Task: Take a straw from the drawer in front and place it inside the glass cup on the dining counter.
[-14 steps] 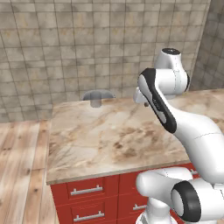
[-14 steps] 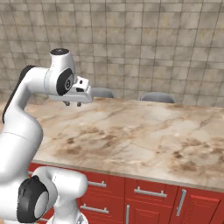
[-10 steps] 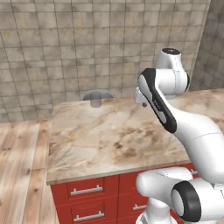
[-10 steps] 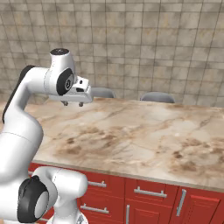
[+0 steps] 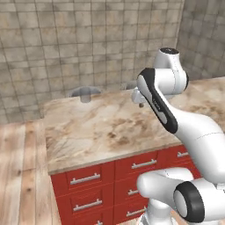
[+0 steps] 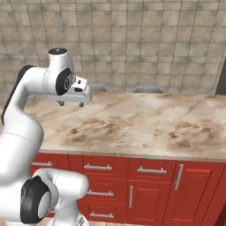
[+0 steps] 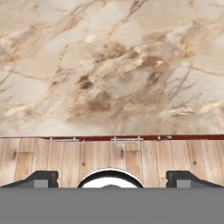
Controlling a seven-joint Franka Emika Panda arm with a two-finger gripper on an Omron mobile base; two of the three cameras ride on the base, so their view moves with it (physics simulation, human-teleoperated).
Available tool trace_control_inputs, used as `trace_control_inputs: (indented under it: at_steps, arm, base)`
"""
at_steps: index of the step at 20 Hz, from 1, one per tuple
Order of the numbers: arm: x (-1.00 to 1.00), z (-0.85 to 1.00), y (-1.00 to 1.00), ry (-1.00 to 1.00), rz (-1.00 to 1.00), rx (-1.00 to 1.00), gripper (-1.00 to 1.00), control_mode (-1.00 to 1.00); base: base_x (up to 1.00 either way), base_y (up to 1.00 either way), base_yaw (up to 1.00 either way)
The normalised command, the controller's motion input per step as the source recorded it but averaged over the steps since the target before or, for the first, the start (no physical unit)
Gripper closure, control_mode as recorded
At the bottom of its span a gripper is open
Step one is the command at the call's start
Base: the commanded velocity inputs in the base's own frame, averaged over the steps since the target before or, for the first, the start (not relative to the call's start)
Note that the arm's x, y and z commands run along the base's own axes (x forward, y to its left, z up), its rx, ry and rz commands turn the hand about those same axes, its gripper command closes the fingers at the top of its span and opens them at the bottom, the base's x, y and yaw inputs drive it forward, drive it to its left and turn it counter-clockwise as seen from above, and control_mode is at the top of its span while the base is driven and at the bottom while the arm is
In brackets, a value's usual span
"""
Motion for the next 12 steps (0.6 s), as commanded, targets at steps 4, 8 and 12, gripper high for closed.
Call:
trace_control_inputs:
  at_steps: [4,8,12]
  arm:
    - [0.0,0.0,0.0,0.0,0.0,0.0,-1.0,1.0]
    - [0.0,0.0,0.0,0.0,0.0,0.0,-1.0,1.0]
    - [0.0,0.0,0.0,0.0,0.0,0.0,-1.0,1.0]
  base:
    - [-0.16,0.8,-0.57]
    - [-0.02,0.87,-0.62]
    - [-0.09,0.43,-0.51]
